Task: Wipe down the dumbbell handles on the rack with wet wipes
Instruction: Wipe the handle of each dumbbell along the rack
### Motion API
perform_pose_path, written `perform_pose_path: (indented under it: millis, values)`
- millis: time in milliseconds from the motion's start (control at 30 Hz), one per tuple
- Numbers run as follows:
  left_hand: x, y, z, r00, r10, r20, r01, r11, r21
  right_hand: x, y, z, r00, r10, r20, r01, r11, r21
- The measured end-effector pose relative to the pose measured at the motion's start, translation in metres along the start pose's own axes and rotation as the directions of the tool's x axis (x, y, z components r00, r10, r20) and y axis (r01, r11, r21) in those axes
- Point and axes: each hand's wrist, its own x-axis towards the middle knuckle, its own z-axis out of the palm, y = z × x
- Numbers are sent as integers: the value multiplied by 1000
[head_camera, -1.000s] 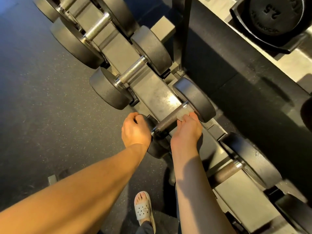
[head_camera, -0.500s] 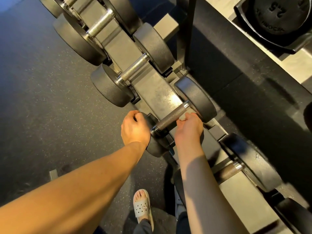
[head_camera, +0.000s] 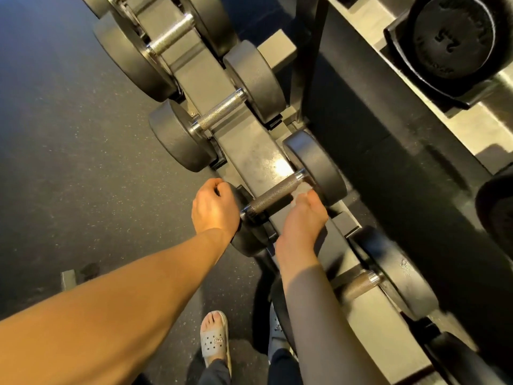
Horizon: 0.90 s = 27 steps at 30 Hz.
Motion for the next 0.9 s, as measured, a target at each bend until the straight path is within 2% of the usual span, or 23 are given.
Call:
perform_pose_path:
  millis: [100,167,200,233,267,300,333,400,467,533,567,633,700,733,767,833,867,900]
  values:
    - [2,0,-1,999,6,50,-7,1000,22,-6,0,-19,979,-154,132,179,962,-205]
    - [4,-2,-5,986,155,61,-164,967,193,-4,-2,-29,951,-192,244,254,932,-258]
    - [5,-2,-7,951,302,64,-308,912,270,-1,-4,-33,937,-207,281,282,924,-259]
    - [4,-1,-9,887,453,83,-457,841,290,2,-7,-36,925,-226,307,310,915,-260]
    - [-1,5,-11,823,555,124,-568,793,223,2,-11,-37,909,-250,333,344,901,-263]
    - [-8,12,-12,785,585,202,-611,785,101,2,-15,-36,890,-271,366,379,887,-265]
    - [-16,23,-11,772,553,314,-568,822,-51,1,-19,-34,872,-280,402,406,873,-272]
    - [-26,38,-3,732,426,532,-306,903,-302,-3,-29,-25,849,-213,483,392,867,-308]
    - [-27,48,5,767,300,568,-83,923,-376,-3,-42,-18,823,-40,567,324,853,-410]
    - [-21,53,7,819,195,539,5,938,-346,2,-60,-19,783,68,618,370,748,-551]
    - [-18,54,8,841,158,517,17,948,-317,6,-70,-21,774,52,631,444,665,-600]
    - [-11,55,13,890,147,431,-30,963,-266,12,-90,-26,763,-147,630,609,492,-623]
    - [-6,59,22,915,196,351,-101,957,-271,21,-108,-22,682,-415,602,728,307,-613]
    - [-7,63,28,911,217,350,-120,953,-277,32,-113,-16,645,-483,592,749,247,-615]
    - [-8,66,37,902,223,369,-115,950,-291,45,-115,-7,639,-492,591,749,224,-624]
    - [-15,70,56,877,206,434,-58,942,-330,67,-108,11,681,-408,607,723,244,-647]
    - [-20,69,62,866,215,452,-74,948,-309,75,-101,17,705,-378,600,704,266,-659]
    - [-25,64,68,851,252,460,-149,957,-247,82,-94,22,720,-388,576,687,278,-672]
